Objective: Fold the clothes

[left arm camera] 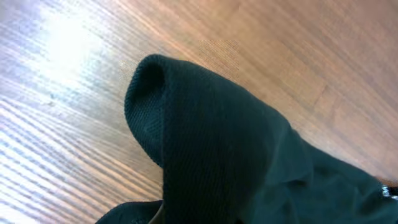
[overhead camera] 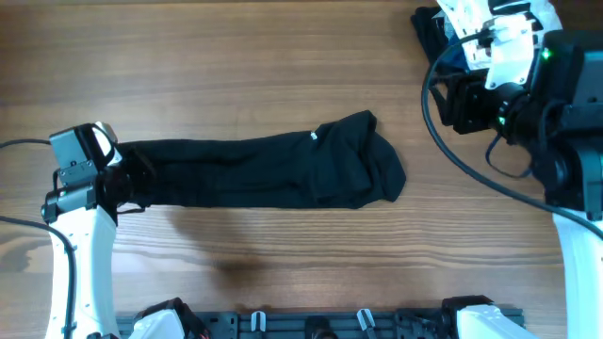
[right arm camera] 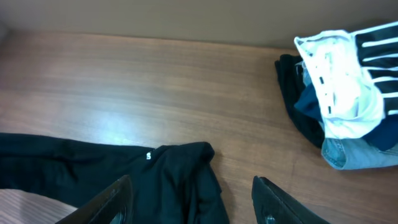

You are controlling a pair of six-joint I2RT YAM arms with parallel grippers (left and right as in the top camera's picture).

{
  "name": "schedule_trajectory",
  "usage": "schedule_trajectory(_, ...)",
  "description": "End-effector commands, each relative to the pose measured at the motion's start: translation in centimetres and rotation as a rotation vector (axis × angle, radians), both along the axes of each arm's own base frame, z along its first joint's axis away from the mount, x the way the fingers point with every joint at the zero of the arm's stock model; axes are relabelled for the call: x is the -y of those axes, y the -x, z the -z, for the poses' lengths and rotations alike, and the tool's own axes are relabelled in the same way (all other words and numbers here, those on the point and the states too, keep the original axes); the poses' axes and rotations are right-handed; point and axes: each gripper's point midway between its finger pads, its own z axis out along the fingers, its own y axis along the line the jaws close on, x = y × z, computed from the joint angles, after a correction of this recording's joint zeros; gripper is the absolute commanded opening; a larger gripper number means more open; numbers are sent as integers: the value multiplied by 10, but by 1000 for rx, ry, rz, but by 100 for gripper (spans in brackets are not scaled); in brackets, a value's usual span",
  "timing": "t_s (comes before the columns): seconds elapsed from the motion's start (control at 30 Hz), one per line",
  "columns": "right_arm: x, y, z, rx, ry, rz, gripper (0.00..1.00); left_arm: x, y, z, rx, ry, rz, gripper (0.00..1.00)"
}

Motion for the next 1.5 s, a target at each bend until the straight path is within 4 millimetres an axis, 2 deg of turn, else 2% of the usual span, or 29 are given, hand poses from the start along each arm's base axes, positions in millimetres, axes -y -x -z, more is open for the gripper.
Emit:
schedule_trajectory(0.0, -7, -9, 10, -34, -12, -30, 62, 5, 2, -3, -1, -17, 36, 4)
schedule_trajectory(0.13, -11, -21, 29, -93, -21, -43, 62, 46, -3, -3, 2, 6, 169, 4)
schedule_trajectory(0.2, -14, -25, 37, -118, -30, -55, 62, 74, -5, -2, -3, 20, 240, 4)
schedule_trajectory(0.4, -16, -38, 62, -193, -28, -55, 63, 139, -13, 2, 5, 73, 358, 4)
schedule_trajectory(0.5, -16, -42, 72, -224, -26, -55, 63, 167, -21, 7, 22, 97, 400, 4)
schedule_trajectory(0.63, -16, -43, 77, -237, -25, -54, 63, 198, -26, 19, 17, 128, 465, 5)
schedule_trajectory(0.67, -16, -43, 77, -237, -25, -54, 63, 206, -25, 23, 11, 133, 488, 17)
schedule_trajectory(0.7, -16, -43, 77, -237, -25, -54, 63, 213, -25, 26, 9, 133, 507, 38)
schedule_trajectory(0.73, -16, -43, 77, -237, -24, -54, 63, 219, -25, 27, 13, 134, 523, 41)
schedule_trajectory(0.83, -16, -43, 77, -237, -24, -53, 63, 238, -27, 23, 52, 147, 574, 41)
schedule_trajectory(0.87, -15, -44, 78, -239, -22, -51, 64, 242, -28, 21, 66, 149, 585, 45)
schedule_trajectory(0.93, -15, -45, 80, -246, -19, -48, 66, 248, -29, 19, 82, 151, 601, 66)
schedule_trajectory(1.0, -15, -43, 90, -284, -16, -48, 68, 249, -29, 18, 87, 151, 604, 94)
schedule_trajectory(1.03, -15, -42, 97, -314, -12, -49, 69, 248, -30, 17, 88, 150, 600, 100)
schedule_trajectory(1.17, -12, -31, 149, -531, 26, -67, 78, 234, -43, -2, 83, 146, 555, 100)
schedule_trajectory(1.27, -11, -22, 196, -722, 48, -87, 84, 218, -52, -17, 86, 121, 539, 100)
schedule_trajectory(1.4, -18, -20, 248, -900, 9, -105, 89, 194, -54, -13, 53, 105, 495, 100)
schedule_trajectory(1.47, -26, -21, 262, -944, -59, -137, 92, 184, -49, -9, 23, 95, 486, 100)
